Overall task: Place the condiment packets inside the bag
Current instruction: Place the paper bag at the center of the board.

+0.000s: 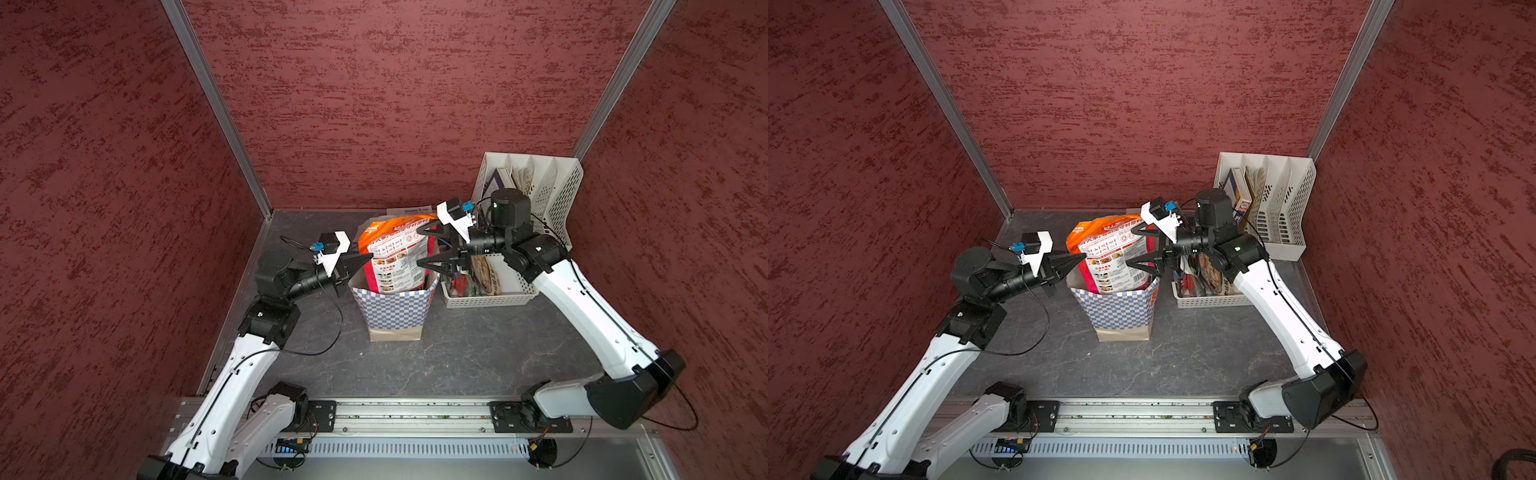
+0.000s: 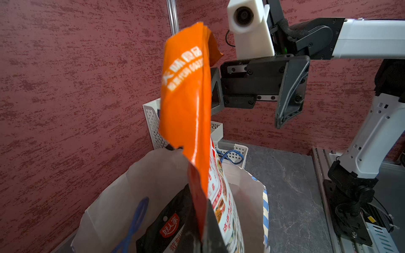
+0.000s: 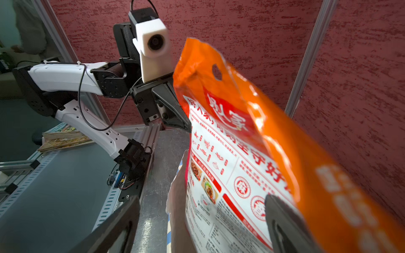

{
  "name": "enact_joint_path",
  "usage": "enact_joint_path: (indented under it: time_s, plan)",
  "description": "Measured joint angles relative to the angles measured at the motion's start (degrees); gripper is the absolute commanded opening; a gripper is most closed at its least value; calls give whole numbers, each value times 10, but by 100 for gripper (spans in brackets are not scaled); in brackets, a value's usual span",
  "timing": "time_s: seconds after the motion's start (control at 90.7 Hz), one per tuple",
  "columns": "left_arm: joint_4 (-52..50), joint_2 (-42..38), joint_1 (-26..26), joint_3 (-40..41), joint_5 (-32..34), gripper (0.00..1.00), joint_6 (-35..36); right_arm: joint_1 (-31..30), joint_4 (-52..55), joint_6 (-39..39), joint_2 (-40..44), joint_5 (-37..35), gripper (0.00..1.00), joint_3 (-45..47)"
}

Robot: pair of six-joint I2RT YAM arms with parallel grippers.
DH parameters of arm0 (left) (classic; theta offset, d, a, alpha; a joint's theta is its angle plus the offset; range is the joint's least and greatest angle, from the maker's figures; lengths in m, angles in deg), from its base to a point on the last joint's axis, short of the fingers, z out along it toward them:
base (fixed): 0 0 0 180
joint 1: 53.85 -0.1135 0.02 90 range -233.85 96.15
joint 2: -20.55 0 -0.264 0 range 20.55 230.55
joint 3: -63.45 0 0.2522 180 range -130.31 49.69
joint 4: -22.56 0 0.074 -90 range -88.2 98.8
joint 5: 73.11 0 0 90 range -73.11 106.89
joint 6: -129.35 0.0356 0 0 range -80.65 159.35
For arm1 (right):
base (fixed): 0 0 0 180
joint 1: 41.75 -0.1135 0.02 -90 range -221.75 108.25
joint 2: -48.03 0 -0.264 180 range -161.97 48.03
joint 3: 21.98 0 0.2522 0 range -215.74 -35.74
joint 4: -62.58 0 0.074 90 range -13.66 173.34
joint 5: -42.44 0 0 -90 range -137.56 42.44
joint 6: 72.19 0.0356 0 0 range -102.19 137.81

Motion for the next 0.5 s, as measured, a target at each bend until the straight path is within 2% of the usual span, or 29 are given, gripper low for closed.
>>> enact_joint_path:
  time_s: [0.287,0.496]
  plan:
    - [-1,-9,1,0,10,0,1,84,-31,12,43,-16,93,46]
    - [-2,-5,4,0,9,0,0,76,-68,30,4,77,89,42]
